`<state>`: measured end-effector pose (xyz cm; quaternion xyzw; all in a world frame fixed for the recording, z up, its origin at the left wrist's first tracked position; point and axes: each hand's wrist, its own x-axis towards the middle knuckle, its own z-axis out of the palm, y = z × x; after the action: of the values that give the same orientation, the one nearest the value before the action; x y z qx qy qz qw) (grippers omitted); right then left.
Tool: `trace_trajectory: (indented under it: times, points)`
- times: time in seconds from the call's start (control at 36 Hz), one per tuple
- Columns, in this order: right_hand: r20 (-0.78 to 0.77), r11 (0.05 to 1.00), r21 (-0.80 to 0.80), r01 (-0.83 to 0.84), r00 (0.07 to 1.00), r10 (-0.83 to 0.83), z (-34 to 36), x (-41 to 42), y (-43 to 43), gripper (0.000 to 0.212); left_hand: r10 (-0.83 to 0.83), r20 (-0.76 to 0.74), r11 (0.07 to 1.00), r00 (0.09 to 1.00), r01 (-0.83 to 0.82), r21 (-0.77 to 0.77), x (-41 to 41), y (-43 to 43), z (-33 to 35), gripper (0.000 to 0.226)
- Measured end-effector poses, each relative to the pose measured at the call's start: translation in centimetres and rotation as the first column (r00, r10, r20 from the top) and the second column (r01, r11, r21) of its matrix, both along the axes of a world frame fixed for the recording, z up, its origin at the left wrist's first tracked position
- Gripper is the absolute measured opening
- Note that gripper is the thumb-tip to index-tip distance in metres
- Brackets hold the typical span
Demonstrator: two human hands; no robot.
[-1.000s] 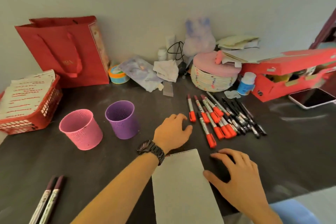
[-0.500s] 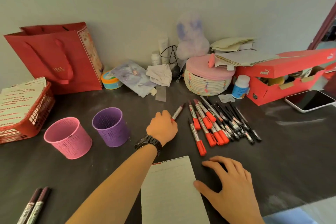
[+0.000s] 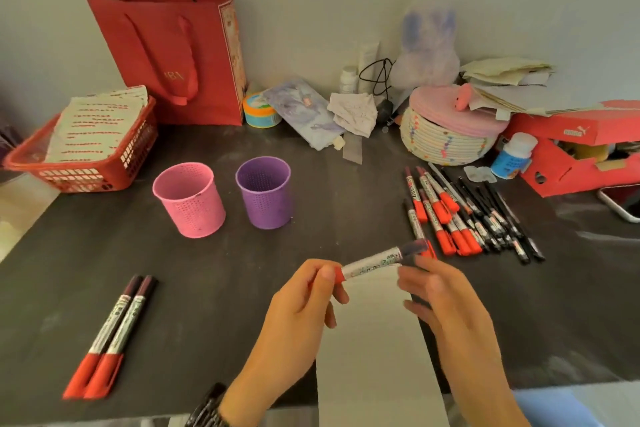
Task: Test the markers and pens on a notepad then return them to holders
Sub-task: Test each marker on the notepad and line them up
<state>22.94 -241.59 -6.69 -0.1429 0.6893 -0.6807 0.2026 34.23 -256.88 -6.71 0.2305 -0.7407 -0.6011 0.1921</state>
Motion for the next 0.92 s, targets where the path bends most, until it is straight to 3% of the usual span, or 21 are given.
trace_trajectory:
  times: [0.08, 0.17, 0.28, 0.36, 0.5, 0.58, 0.69, 0.75, 0.83, 0.92]
  points:
    - [0.283, 0.984, -0.175, -0.04, 0.955, 0.089, 0.8, 1.8, -2.7, 0.05, 0.005, -0.007, 0.999, 1.0, -0.005, -0.044, 1.3, 1.0, -0.8, 0.024]
    - [0.448, 0.942, -0.328, 0.064, 0.889, 0.096, 1.2, 3.4, -4.7, 0.032, 0.039, 0.047, 0.983, 0.998, -0.03, -0.18, 1.8, 1.2, -1.2, 0.021]
    - [0.548, 0.866, -0.471, 0.171, 0.826, 0.135, 1.5, 5.3, -6.1, 0.015, 0.195, 0.188, 0.867, 0.963, -0.079, -0.493, 2.1, 0.8, -1.5, 0.045]
    - [0.618, 0.804, -0.524, 0.281, 0.775, 0.132, 1.7, 6.3, -6.6, 0.025, 0.285, 0.18, 0.785, 0.941, -0.122, -0.607, 2.3, 1.0, -1.8, 0.059]
    - [0.706, 0.787, -0.494, 0.369, 0.699, 0.115, 2.1, 6.5, -6.9, 0.047, 0.384, 0.034, 0.656, 0.923, -0.247, -0.713, 2.8, 1.3, -1.5, 0.048]
    - [0.708, 0.825, -0.443, 0.35, 0.701, 0.083, 1.9, 6.0, -6.9, 0.052, 0.347, 0.049, 0.655, 0.936, -0.205, -0.728, 2.9, 1.5, -1.5, 0.048]
    - [0.695, 0.839, -0.474, 0.268, 0.698, 0.17, 1.7, 4.9, -6.6, 0.05, 0.335, 0.086, 0.652, 0.938, -0.165, -0.74, 2.8, 1.7, -1.4, 0.051]
    - [0.668, 0.841, -0.5, 0.206, 0.71, 0.223, 1.6, 4.5, -6.3, 0.049, 0.292, 0.128, 0.703, 0.948, -0.122, -0.7, 2.9, 2.0, -1.1, 0.052]
    - [0.602, 0.819, -0.565, 0.097, 0.728, 0.329, 1.9, 3.5, -5.5, 0.049, 0.163, 0.302, 0.818, 0.939, 0.042, -0.574, 3.2, 2.1, -0.6, 0.053]
    - [0.474, 0.738, -0.674, 0.014, 0.775, 0.419, 2.6, 0.8, -3.8, 0.052, -0.076, 0.427, 0.959, 0.901, 0.184, -0.216, 4.1, 0.8, -0.6, 0.043]
